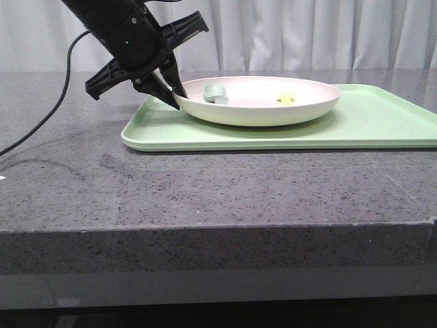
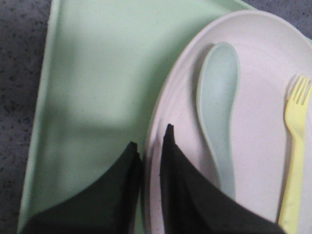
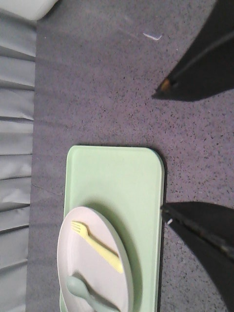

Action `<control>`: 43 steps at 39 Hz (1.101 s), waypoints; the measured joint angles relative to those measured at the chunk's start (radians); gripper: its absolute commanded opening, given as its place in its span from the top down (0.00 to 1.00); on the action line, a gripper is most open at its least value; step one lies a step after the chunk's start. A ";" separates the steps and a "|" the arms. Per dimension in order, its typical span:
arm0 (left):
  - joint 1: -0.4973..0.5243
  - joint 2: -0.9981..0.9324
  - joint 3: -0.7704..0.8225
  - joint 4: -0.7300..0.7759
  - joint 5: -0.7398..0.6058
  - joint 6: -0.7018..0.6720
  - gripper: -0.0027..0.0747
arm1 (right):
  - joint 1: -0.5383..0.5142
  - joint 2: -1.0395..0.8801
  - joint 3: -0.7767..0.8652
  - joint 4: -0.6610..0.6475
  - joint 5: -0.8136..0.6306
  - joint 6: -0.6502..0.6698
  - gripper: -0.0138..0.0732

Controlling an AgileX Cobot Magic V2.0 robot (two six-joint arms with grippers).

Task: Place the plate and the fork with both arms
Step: 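Carry the plate over the green tray and lower it down, then release the plate and raise the left gripper away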

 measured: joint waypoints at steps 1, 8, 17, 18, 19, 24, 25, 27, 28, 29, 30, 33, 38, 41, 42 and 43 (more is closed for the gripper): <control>0.000 0.000 -0.002 -0.002 0.000 0.000 0.56 | 0.000 0.000 0.000 0.000 0.000 0.000 0.29; 0.000 -0.015 -0.002 -0.002 0.003 0.015 0.40 | 0.000 0.000 0.000 0.000 0.000 0.000 0.29; 0.000 -0.157 -0.002 0.074 0.022 0.071 0.40 | 0.000 0.000 0.000 0.000 0.000 0.000 0.29; 0.000 -0.177 -0.002 0.093 0.029 0.076 0.40 | 0.000 0.000 0.000 0.000 0.000 0.000 0.29; 0.000 -0.203 -0.002 0.121 0.041 0.080 0.40 | 0.000 0.000 0.000 0.000 0.000 0.000 0.29; 0.000 -0.325 -0.002 0.270 0.143 0.102 0.40 | 0.000 0.000 0.000 0.000 0.000 0.000 0.29; 0.000 -0.352 -0.002 0.295 0.167 0.116 0.40 | 0.000 0.000 0.000 0.002 0.000 0.000 0.29; 0.000 -0.399 -0.002 0.348 0.224 0.148 0.41 | 0.000 0.000 0.000 0.002 0.000 0.000 0.29; 0.000 -0.419 -0.002 0.374 0.259 0.165 0.41 | 0.000 0.000 0.000 0.002 0.000 0.000 0.29; 0.000 -0.445 -0.002 0.398 0.285 0.191 0.41 | 0.000 0.000 0.000 0.002 0.000 0.000 0.29; 0.000 -0.463 -0.002 0.408 0.318 0.218 0.41 | 0.000 0.000 0.000 0.003 0.000 0.000 0.29; 0.000 -0.533 0.007 0.449 0.393 0.294 0.41 | 0.000 0.000 0.000 0.006 0.000 0.000 0.29; 0.029 -0.635 0.082 0.431 0.429 0.396 0.41 | 0.000 0.000 0.000 0.006 0.000 0.000 0.29; 0.072 -0.694 0.153 0.389 0.411 0.441 0.41 | 0.000 0.000 0.000 0.007 0.000 0.000 0.29; 0.093 -0.711 0.177 0.369 0.398 0.453 0.41 | 0.000 0.000 0.000 0.007 0.000 0.000 0.29; 0.109 -0.734 0.209 0.347 0.389 0.467 0.41 | 0.000 0.000 0.000 0.007 0.000 0.000 0.29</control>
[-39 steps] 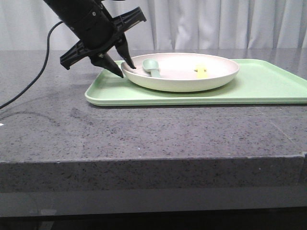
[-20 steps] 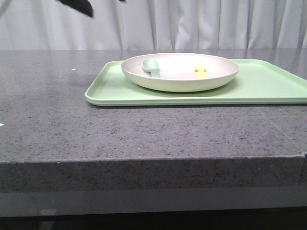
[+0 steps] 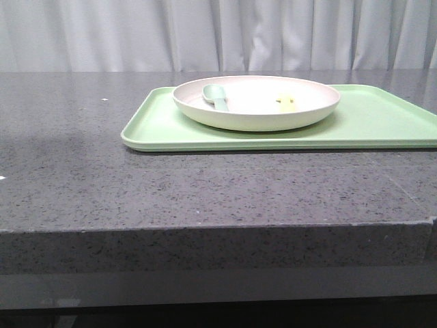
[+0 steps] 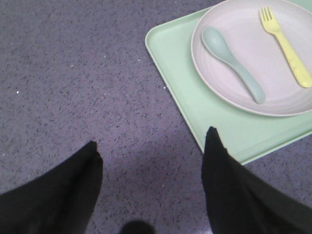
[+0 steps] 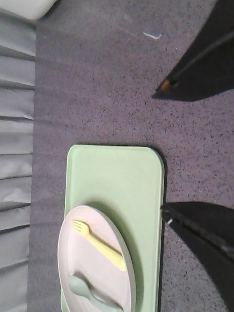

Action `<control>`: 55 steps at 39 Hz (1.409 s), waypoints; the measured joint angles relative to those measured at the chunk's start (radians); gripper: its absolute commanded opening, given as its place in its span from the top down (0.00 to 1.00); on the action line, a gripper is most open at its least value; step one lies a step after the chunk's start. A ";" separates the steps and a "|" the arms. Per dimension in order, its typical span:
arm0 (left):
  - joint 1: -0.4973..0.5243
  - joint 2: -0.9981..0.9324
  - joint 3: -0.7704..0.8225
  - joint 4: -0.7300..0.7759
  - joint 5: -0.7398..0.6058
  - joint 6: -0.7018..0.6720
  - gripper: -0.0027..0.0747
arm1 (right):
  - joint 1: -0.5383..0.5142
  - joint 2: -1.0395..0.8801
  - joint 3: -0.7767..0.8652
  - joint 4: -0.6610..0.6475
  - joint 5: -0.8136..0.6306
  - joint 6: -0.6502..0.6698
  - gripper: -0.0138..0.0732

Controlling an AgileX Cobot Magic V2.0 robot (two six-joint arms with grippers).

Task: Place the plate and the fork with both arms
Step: 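Release the plate and raise the left gripper away, then lower the right gripper onto the yellow fork and grasp it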

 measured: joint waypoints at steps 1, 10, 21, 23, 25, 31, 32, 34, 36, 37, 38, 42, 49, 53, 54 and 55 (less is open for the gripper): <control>0.023 -0.023 0.034 -0.023 -0.014 0.014 0.41 | 0.000 0.000 0.000 0.000 0.000 0.000 0.29; 0.145 -0.215 0.295 -0.145 -0.053 0.121 0.41 | 0.000 0.008 0.000 0.004 0.047 0.000 0.29; 0.153 -0.424 0.480 -0.167 -0.085 0.141 0.41 | 0.000 0.134 -0.079 0.059 0.199 -0.004 0.12; 0.153 -0.449 0.493 -0.167 -0.095 0.141 0.41 | 0.000 0.169 -0.112 0.074 0.217 -0.009 0.11; 0.153 -0.469 0.497 -0.167 -0.102 0.141 0.41 | 0.007 0.208 -0.150 0.091 0.241 -0.016 0.11; 0.153 -0.486 0.499 -0.170 -0.111 0.141 0.41 | 0.072 0.361 -0.296 0.105 0.324 -0.043 0.11; 0.153 -0.486 0.499 -0.170 -0.113 0.141 0.41 | 0.083 0.382 -0.308 0.105 0.331 -0.045 0.11; 0.153 -0.486 0.501 -0.170 -0.113 0.141 0.41 | 0.111 0.431 -0.358 0.105 0.346 -0.047 0.11; 0.153 -0.486 0.501 -0.170 -0.115 0.141 0.41 | 0.140 0.486 -0.401 0.105 0.361 -0.049 0.11; 0.153 -0.486 0.501 -0.170 -0.115 0.141 0.41 | 0.157 0.508 -0.419 0.105 0.366 -0.051 0.11; 0.153 -0.486 0.501 -0.170 -0.118 0.141 0.41 | 0.165 0.530 -0.438 0.107 0.372 -0.051 0.11; 0.153 -0.486 0.501 -0.170 -0.128 0.141 0.41 | 0.222 0.635 -0.524 0.107 0.396 -0.053 0.11; 0.153 -0.486 0.501 -0.170 -0.135 0.143 0.41 | 0.294 0.839 -0.681 0.103 0.451 -0.029 0.11; 0.153 -0.486 0.503 -0.170 -0.137 0.143 0.41 | 0.319 0.943 -0.766 0.073 0.480 0.020 0.11; 0.153 -0.486 0.503 -0.170 -0.137 0.143 0.41 | 0.324 0.974 -0.792 0.062 0.488 0.035 0.11; 0.153 -0.486 0.503 -0.170 -0.137 0.143 0.41 | 0.330 0.996 -0.810 0.052 0.492 0.045 0.11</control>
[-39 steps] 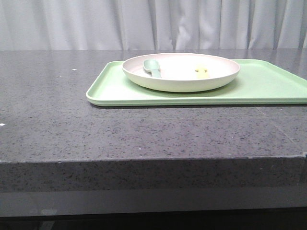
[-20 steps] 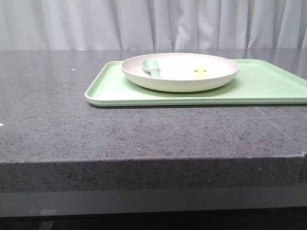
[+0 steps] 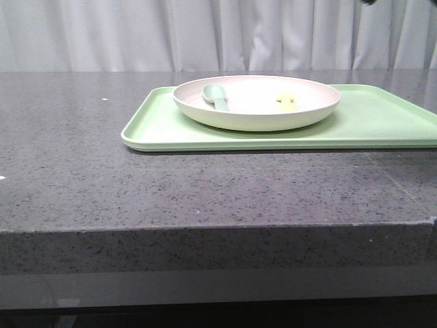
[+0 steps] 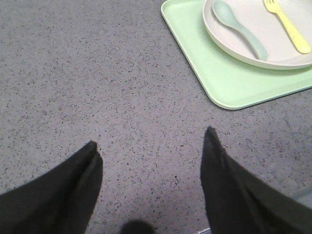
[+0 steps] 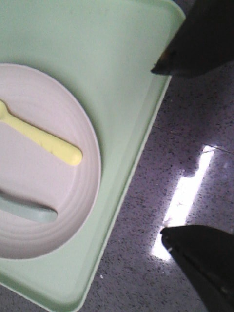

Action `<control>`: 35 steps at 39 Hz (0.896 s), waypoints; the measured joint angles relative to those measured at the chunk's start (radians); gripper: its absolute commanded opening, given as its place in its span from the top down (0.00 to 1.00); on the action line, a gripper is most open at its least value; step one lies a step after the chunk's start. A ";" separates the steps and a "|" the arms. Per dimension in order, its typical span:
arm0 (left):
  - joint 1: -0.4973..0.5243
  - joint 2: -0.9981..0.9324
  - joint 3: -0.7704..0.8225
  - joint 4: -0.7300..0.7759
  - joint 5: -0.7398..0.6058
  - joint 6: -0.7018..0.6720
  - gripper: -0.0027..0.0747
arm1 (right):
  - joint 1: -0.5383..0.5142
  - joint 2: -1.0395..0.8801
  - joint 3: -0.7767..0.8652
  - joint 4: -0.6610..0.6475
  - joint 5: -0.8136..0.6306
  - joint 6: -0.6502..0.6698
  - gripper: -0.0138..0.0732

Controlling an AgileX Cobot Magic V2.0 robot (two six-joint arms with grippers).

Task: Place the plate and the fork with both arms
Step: 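Lower the right gripper onto the yellow fork and grasp it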

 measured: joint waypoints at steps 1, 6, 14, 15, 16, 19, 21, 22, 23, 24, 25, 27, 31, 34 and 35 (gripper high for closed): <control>0.000 0.000 0.000 0.000 0.000 0.000 0.41 | 0.003 0.029 -0.023 -0.012 0.005 0.016 0.11; 0.000 0.000 0.000 0.000 -0.002 0.000 0.41 | 0.027 0.153 -0.127 -0.058 0.017 0.064 0.11; 0.000 0.000 0.000 0.000 -0.002 0.000 0.41 | 0.036 0.334 -0.288 -0.087 0.081 0.133 0.11; 0.000 0.000 0.000 0.000 -0.002 0.000 0.41 | 0.036 0.352 -0.305 -0.089 0.089 0.142 0.11; 0.000 0.000 0.000 0.000 -0.003 0.000 0.41 | 0.036 0.375 -0.326 -0.091 0.101 0.147 0.11; 0.000 0.000 0.000 0.000 -0.003 0.000 0.41 | 0.036 0.429 -0.377 -0.091 0.121 0.162 0.11; 0.000 0.000 0.000 0.000 -0.003 0.000 0.41 | 0.036 0.470 -0.418 -0.094 0.140 0.172 0.11; 0.000 0.000 0.000 0.000 -0.003 0.000 0.41 | 0.036 0.485 -0.433 -0.097 0.146 0.177 0.11; 0.000 0.000 0.000 0.000 -0.003 0.000 0.41 | 0.036 0.504 -0.452 -0.103 0.154 0.182 0.11; 0.000 0.000 0.000 0.000 -0.003 0.000 0.41 | 0.036 0.518 -0.467 -0.103 0.159 0.187 0.11; 0.000 0.000 0.000 0.000 -0.003 0.000 0.41 | 0.036 0.532 -0.481 -0.103 0.163 0.194 0.11; 0.000 0.000 0.000 0.000 -0.003 0.000 0.41 | 0.036 0.564 -0.515 -0.110 0.178 0.199 0.11; 0.000 0.000 0.000 0.000 -0.004 0.000 0.41 | 0.036 0.622 -0.580 -0.115 0.200 0.210 0.11; 0.000 0.000 0.000 0.000 -0.004 0.000 0.41 | 0.036 0.659 -0.624 -0.117 0.217 0.217 0.12; 0.000 0.000 0.000 0.000 -0.004 0.000 0.41 | 0.036 0.673 -0.640 -0.117 0.221 0.219 0.13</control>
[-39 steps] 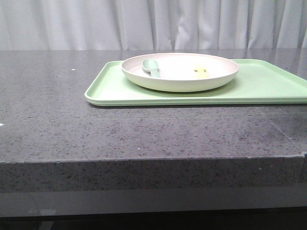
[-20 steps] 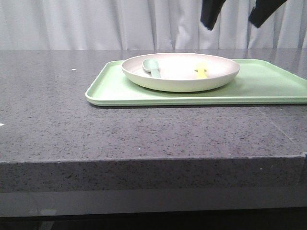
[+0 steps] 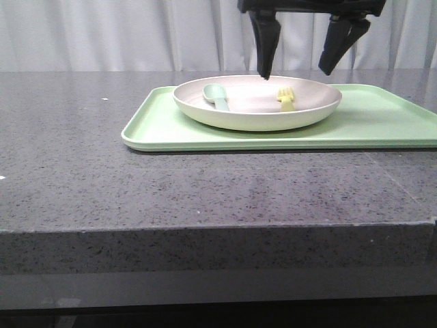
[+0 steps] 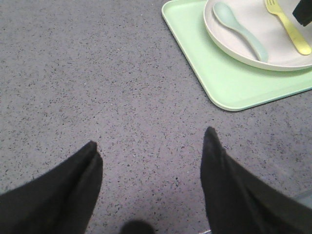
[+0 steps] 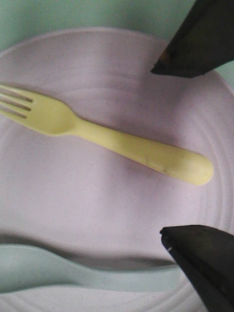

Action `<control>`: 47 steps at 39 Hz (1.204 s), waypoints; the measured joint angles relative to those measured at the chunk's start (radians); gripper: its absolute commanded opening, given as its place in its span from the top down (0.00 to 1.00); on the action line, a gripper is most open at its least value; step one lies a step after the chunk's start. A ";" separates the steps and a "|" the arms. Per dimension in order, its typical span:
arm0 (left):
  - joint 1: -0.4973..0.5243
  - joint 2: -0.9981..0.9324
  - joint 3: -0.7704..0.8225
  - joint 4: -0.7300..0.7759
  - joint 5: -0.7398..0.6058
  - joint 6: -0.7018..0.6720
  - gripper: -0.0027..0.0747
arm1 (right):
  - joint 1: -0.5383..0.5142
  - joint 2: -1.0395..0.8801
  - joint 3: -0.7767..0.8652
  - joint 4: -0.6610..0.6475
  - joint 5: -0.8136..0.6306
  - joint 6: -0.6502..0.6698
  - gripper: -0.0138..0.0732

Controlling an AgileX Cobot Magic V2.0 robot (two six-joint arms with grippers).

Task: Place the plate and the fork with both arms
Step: 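Lower the right gripper onto the yellow fork and grasp it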

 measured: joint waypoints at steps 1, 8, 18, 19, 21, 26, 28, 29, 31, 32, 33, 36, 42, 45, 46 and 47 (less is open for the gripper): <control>0.000 0.000 0.000 0.000 0.000 0.000 0.41 | 0.000 0.010 -0.011 0.000 0.003 0.002 0.15; 0.000 0.000 0.000 0.000 -0.002 0.002 0.41 | 0.000 0.081 -0.086 -0.004 0.029 0.011 0.31; 0.000 0.000 0.000 0.000 -0.006 0.002 0.41 | 0.000 0.150 -0.143 -0.020 0.037 0.029 0.36; 0.000 0.000 0.000 0.000 -0.006 0.002 0.41 | 0.000 0.156 -0.146 -0.020 0.037 0.031 0.36; 0.000 0.000 0.000 0.000 -0.006 0.002 0.41 | 0.000 0.165 -0.148 -0.020 0.037 0.034 0.36; 0.000 0.000 0.000 0.000 -0.006 0.002 0.41 | 0.000 0.179 -0.149 -0.021 0.037 0.044 0.36; 0.000 0.000 0.000 0.000 -0.006 0.002 0.41 | -0.002 0.181 -0.149 -0.021 0.037 0.051 0.36; 0.000 0.000 0.000 0.000 -0.006 0.002 0.41 | -0.002 0.181 -0.149 -0.021 0.037 0.053 0.36; 0.000 0.000 0.000 0.000 -0.006 0.002 0.41 | -0.006 0.181 -0.151 -0.021 0.037 0.056 0.36; 0.000 0.000 0.000 0.000 -0.006 0.002 0.41 | -0.008 0.181 -0.151 -0.021 0.037 0.059 0.36; 0.000 0.000 0.000 0.000 -0.006 0.002 0.41 | -0.008 0.181 -0.152 -0.021 0.037 0.059 0.36; 0.000 0.000 0.000 0.000 -0.006 0.002 0.41 | -0.015 0.181 -0.152 -0.022 0.037 0.063 0.37; 0.000 0.000 0.000 0.000 -0.007 0.002 0.41 | -0.022 0.181 -0.152 -0.022 0.037 0.065 0.44; 0.000 0.000 0.000 0.000 -0.007 0.002 0.41 | -0.024 0.181 -0.152 -0.022 0.037 0.067 0.48; 0.000 0.000 0.000 0.000 -0.007 0.002 0.41 | -0.024 0.181 -0.152 -0.022 0.037 0.067 0.49; 0.000 0.000 0.000 0.000 -0.007 0.002 0.41 | -0.024 0.181 -0.152 -0.022 0.037 0.067 0.49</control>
